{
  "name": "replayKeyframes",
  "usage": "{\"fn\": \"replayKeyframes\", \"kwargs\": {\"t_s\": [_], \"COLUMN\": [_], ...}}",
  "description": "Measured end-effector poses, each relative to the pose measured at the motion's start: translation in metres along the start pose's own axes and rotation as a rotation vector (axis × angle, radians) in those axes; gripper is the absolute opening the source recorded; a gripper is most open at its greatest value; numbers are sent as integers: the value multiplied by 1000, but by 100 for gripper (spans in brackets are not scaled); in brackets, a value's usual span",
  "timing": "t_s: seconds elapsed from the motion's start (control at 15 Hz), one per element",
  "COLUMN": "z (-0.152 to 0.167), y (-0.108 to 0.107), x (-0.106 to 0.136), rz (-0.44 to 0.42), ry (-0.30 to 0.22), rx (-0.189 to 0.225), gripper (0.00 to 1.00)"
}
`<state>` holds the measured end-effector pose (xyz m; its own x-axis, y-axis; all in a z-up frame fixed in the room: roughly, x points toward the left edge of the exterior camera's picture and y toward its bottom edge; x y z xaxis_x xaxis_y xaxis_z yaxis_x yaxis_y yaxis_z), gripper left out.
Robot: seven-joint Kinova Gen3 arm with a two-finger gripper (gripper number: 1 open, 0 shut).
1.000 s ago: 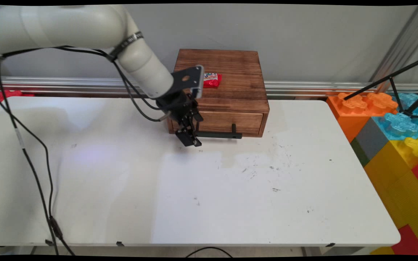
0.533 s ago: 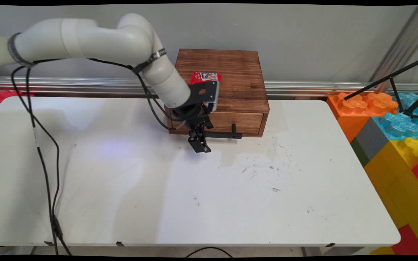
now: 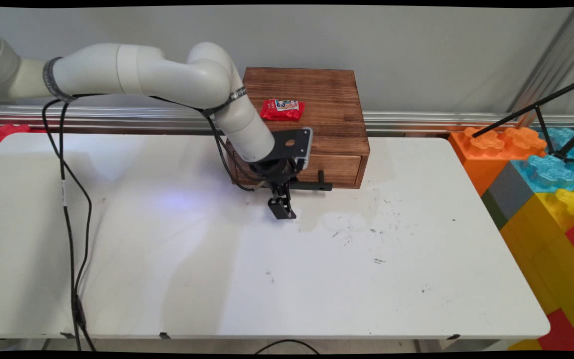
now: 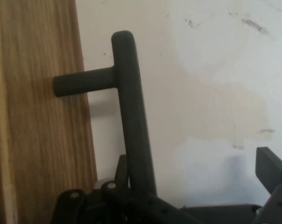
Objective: Open the drawer
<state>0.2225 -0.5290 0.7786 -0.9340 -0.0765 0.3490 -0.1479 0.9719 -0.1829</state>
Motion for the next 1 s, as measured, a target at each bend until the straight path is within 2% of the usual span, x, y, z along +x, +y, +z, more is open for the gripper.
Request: {"fn": "replayKeyframes", "kwargs": {"t_s": [0.6,1.0], "z": [13,4], "y": [17,43], "x": [9,19], "rz": [16,35], "ry": [-7,-4], "rx": [-8,-9], "gripper": [100,100]}}
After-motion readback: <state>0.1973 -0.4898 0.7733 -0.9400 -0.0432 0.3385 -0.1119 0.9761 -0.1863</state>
